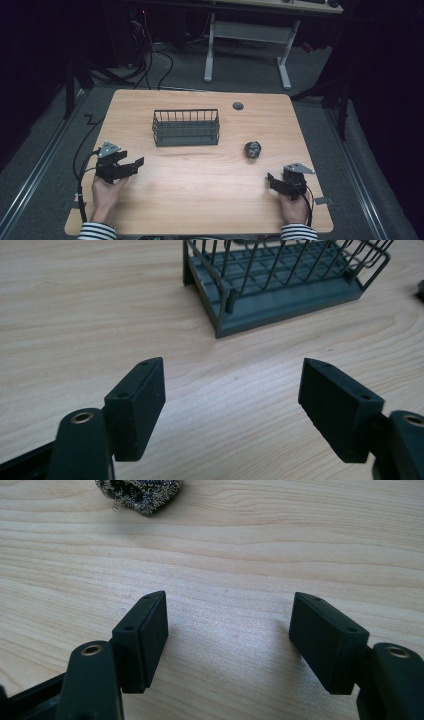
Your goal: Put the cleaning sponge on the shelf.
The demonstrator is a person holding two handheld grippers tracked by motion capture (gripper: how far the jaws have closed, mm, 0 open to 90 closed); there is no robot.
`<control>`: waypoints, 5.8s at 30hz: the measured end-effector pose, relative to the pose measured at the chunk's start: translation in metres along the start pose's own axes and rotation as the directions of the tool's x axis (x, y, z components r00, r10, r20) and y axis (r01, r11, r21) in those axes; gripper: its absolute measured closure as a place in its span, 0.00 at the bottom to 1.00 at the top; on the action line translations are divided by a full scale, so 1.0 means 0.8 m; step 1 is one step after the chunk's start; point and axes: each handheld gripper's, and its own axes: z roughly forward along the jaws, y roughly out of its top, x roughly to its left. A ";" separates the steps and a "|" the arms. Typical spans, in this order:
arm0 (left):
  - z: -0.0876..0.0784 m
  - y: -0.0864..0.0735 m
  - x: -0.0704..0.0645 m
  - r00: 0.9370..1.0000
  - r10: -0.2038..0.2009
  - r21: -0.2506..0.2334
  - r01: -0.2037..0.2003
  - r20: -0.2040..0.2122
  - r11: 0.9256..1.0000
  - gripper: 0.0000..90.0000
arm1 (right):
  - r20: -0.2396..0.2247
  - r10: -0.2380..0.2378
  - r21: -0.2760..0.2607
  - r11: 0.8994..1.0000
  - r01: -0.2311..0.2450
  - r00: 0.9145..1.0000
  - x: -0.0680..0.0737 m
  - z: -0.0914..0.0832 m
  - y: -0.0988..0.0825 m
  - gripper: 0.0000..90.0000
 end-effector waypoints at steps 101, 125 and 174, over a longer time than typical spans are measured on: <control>0.085 0.100 -0.017 0.996 -0.022 0.059 0.017 0.085 0.998 0.81 | -0.028 -0.024 0.004 1.000 0.024 0.999 0.002 0.000 0.000 0.33; 0.072 0.088 -0.053 0.991 0.034 0.065 -0.043 0.133 0.997 0.81 | -0.032 -0.028 0.005 1.000 0.028 0.999 0.002 0.000 0.000 0.33; -0.004 0.030 -0.010 1.000 0.022 -0.011 -0.022 -0.001 1.000 0.45 | -0.031 -0.025 0.006 1.000 0.025 0.999 0.002 0.000 0.000 0.33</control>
